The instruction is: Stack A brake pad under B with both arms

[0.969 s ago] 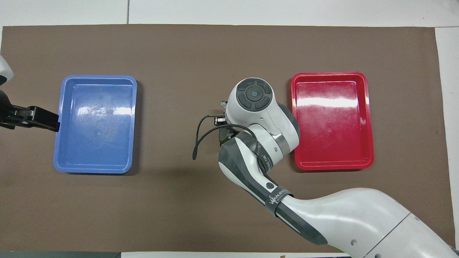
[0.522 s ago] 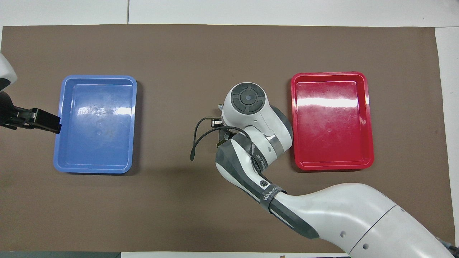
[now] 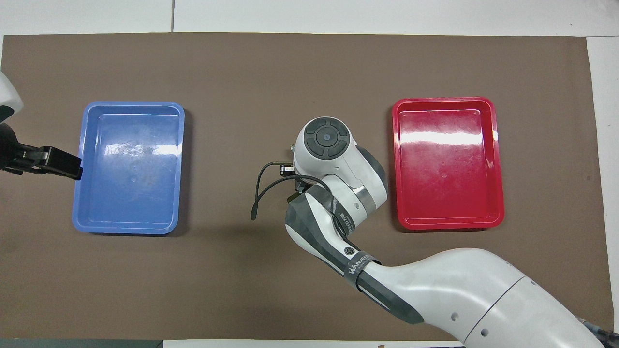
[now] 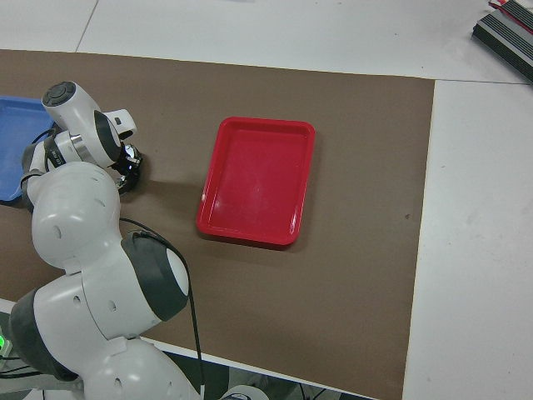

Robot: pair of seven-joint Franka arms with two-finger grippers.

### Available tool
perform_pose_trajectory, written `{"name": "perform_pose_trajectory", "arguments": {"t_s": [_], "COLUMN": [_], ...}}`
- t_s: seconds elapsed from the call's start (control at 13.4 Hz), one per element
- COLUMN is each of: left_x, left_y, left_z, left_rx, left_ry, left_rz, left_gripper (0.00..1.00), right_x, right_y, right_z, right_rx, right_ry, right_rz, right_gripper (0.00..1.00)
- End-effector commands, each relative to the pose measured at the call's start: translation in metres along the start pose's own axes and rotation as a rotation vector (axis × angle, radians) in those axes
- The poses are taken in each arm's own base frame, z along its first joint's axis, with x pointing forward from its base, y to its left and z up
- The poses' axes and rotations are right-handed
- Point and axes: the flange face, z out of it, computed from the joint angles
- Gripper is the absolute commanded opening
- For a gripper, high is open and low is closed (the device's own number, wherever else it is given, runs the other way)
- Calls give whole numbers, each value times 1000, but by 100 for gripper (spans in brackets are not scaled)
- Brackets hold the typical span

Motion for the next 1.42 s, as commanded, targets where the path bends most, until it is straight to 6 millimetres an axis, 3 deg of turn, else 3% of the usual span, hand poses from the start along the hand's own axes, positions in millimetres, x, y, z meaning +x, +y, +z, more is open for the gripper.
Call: {"name": "perform_pose_trajectory", "arguments": {"t_s": [0.0, 0.37, 0.52, 0.6, 0.67, 0.75, 0.89, 1.04, 1.19, 1.34], "left_x": [-5, -5, -5, -5, -5, -5, -5, -5, -5, -4], "left_y": [0, 0, -1, -1, 0, 0, -1, -1, -1, -1], "left_z": [1, 1, 1, 1, 1, 1, 1, 1, 0, 1], "left_rx": [-17, -15, -17, -17, -17, -17, -17, -17, -17, -16], "left_ry": [12, 12, 12, 12, 12, 12, 12, 12, 15, 17], "left_rz": [15, 15, 13, 13, 15, 15, 13, 13, 13, 15], "left_gripper": [100, 100, 100, 100, 100, 100, 100, 100, 100, 100], "right_x": [0, -3, -2, -2, -1, 0, 8, 23, 38, 51], "right_y": [0, 4, 5, 6, 6, 5, 3, 14, 46, 105], "right_z": [1, 8, 7, 7, 6, 3, -12, -44, -86, -128], "right_rx": [3, 10, 10, 10, 11, 14, 13, -34, -80, -131], "right_ry": [19, 25, 26, 25, 26, 32, 50, 64, 72, 41], "right_rz": [16, 18, 19, 22, 23, 23, 21, 17, 31, -42], "right_gripper": [0, 1, 14, 35, 88, 100, 100, 100, 100, 100]}}
